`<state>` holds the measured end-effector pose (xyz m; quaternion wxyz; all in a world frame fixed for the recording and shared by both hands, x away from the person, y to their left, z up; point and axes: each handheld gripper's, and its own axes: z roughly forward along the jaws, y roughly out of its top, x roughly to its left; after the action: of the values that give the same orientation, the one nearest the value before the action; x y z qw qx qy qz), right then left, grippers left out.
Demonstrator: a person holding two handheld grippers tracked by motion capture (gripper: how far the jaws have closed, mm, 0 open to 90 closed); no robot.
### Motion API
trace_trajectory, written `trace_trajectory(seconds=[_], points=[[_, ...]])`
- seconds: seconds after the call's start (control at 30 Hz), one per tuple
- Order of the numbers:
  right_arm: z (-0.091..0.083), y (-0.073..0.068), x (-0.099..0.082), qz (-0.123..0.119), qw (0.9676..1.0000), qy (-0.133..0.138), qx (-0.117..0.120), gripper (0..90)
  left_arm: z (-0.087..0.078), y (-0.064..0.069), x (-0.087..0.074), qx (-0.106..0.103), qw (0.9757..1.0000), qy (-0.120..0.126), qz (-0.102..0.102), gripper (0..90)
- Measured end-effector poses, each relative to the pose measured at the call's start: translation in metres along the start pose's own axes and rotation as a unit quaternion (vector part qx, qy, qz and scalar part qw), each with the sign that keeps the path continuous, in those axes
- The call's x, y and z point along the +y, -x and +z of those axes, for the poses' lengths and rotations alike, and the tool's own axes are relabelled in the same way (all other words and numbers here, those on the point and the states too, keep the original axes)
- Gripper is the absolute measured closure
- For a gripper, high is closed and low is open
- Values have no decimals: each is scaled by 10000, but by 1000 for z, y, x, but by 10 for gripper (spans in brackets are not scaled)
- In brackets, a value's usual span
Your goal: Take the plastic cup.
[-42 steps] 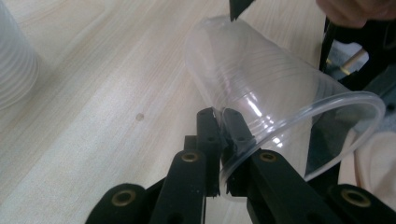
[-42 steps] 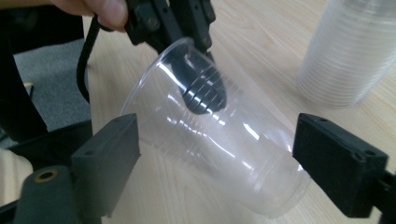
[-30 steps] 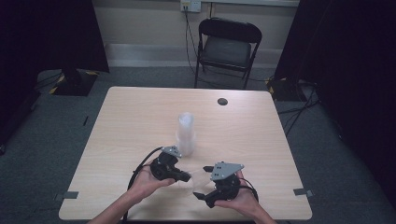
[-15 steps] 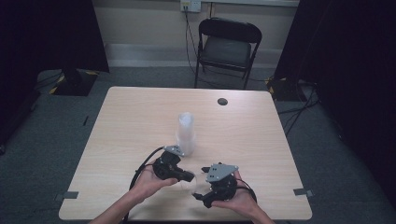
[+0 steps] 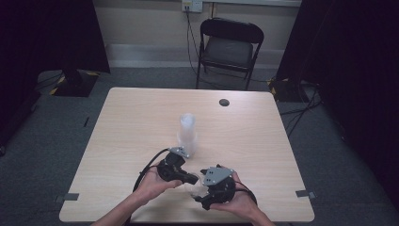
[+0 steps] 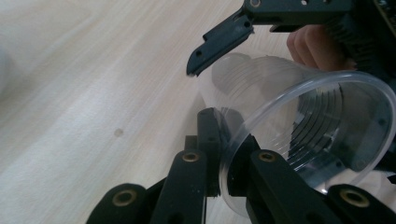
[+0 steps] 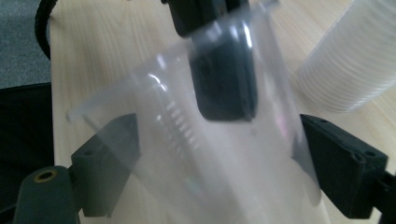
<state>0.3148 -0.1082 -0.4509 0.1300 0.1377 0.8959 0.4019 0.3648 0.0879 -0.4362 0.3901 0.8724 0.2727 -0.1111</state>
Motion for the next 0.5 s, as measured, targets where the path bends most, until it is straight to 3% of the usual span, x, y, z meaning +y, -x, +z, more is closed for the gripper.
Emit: trace_trajectory(seconds=[0.1, 0.13, 0.3, 0.43, 0.5], points=[[1, -2, 1, -71, 10000, -63, 7, 152, 7, 2, 3, 88, 9999, -89, 9, 876], [1, -2, 1, -67, 10000, -58, 12, 154, 7, 1, 3, -4, 10000, -51, 3, 875], [-1, -1, 0, -44, 10000, -24, -50, 157, 8, 1, 5, -9, 10000, -34, -11, 874], [0, -4, 2, -56, 9999, -46, -88, 168, 9, 1, 5, 120, 9998, -180, 4, 872], [0, -6, 3, -110, 9999, 1, -81, 194, 11, -1, 5, 18, 9999, -130, 8, 872]])
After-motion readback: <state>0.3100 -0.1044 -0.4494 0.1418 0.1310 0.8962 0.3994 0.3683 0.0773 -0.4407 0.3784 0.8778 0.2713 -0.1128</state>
